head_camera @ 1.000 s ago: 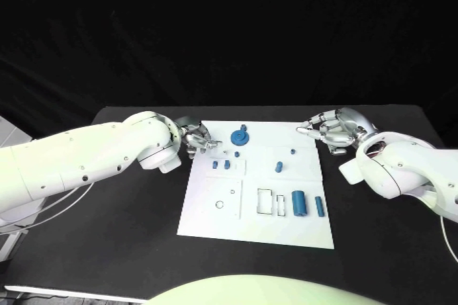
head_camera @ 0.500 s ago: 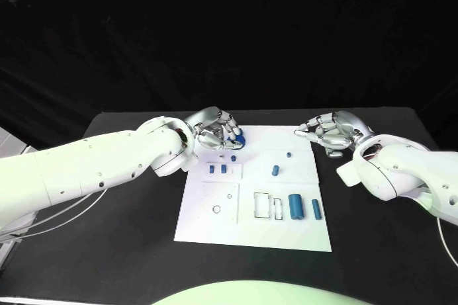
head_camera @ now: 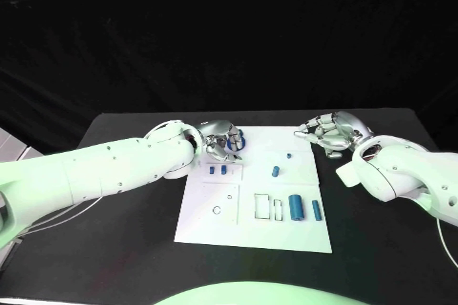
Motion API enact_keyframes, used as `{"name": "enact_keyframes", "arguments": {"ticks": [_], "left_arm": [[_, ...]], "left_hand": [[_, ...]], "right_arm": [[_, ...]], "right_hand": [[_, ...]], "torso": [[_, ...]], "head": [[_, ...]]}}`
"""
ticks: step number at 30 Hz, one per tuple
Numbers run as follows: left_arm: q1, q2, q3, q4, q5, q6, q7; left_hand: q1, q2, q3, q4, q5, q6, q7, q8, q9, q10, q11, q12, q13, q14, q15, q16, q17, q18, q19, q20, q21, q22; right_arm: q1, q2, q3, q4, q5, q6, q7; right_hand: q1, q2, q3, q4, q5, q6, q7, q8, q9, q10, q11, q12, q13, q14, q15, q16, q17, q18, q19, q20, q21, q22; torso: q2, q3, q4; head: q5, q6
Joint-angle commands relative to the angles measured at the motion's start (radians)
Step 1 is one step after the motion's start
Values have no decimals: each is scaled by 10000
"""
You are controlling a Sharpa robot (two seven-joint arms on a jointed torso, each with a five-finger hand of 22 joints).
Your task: Assemble the parts on the task board
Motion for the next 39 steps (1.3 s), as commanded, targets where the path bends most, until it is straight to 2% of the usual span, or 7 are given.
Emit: {"name": "enact_keyframes", "arguments": {"ticks": [1, 6, 9, 15, 24, 31, 39], "left_arm": [[-23, 100, 0, -56, -1043, 700, -841], [-55, 204, 0, -111, -1208, 736, -993], [-63, 240, 1, -125, -1284, 758, -1135], [-69, 327, 5, -176, -1363, 1011, -1474], [-69, 382, 6, -211, -1346, 1157, -1596], [-70, 434, 6, -248, -1232, 1146, -1539], [-71, 510, 6, -339, -1093, 1168, -1519]], "left_hand": [[143, 65, -54, -24, 14, 100, -4, -86, -45, -33, -20, -40, -33, 79, -7, 133, 77, 29, 84, 0, 126, 135], [402, 133, -25, -62, 31, 164, -12, -175, -135, 36, -28, -31, -102, 152, -15, 333, 190, 2, 185, -8, 325, 348], [565, 175, 82, -69, 42, 249, -19, -230, -196, 50, -22, -67, -168, 125, -12, 391, 154, 2, 159, -10, 374, 398], [989, 158, 794, -104, 54, 594, -57, -380, -381, 230, -28, -215, -411, 225, -26, 690, 273, -42, 280, -26, 730, 780], [1126, 105, 1578, -207, 32, 905, -90, -486, -505, 507, -76, -293, -584, 370, -68, 983, 445, -99, 459, -61, 1134, 1212], [1152, 125, 2327, -540, 2, 1323, -192, -543, -563, 895, -174, -476, -766, 527, -155, 1233, 646, -160, 630, -142, 1568, 1670], [994, 109, 2480, -611, -23, 1377, -192, -616, -590, 1001, -184, -572, -830, 604, -163, 1333, 736, -183, 681, -153, 1703, 1818]], "right_arm": [[-6, 25, 1, 11, -141, 33, 136], [-7, 38, 2, 12, -174, 47, 97], [-7, 44, 2, 21, -184, 38, 76], [-7, 65, 2, 40, -192, 35, 62], [-7, 78, 2, 48, -193, 42, 62], [-6, 84, 2, 50, -194, 50, 62], [-6, 83, 2, 69, -194, 51, 74]], "right_hand": [[150, -47, 15, -82, -16, -77, -11, 48, -10, -51, 16, -75, -29, 492, 21, -40, 786, 188, -83, -13, -72, 810], [254, -76, 31, -112, -16, -81, -14, 61, -11, -45, 11, -100, -75, 492, 17, -44, 788, 188, -79, -16, -81, 808], [265, -77, 34, -115, -15, -82, -15, 63, -11, -40, 11, -98, -75, 491, 16, -47, 784, 189, -81, -16, -89, 804], [272, -73, 37, -116, -14, -82, -15, 64, -11, -46, 11, -107, -86, 492, 16, -46, 786, 191, -84, -17, -99, 799], [272, -73, 37, -116, -14, -82, -15, 64, -11, -46, 11, -107, -86, 492, 16, -46, 786, 191, -84, -17, -99, 799], [293, -66, 46, -117, -14, -82, -16, 67, -11, -25, 10, -92, -77, 492, 15, -49, 784, 191, -83, -18, -102, 798], [300, -59, 50, -114, -15, -83, -16, 70, -11, -13, 9, -83, -72, 491, 14, -52, 781, 191, -82, -18, -104, 798]], "torso": [[10, -2, -2], [14, -6, 4], [16, -1, -15], [26, 11, -20], [24, 8, -17], [26, 9, -10], [18, 10, -8]], "head": [[6, 16], [18, 20], [41, 31], [42, 25], [27, 19], [23, 27], [27, 33]]}}
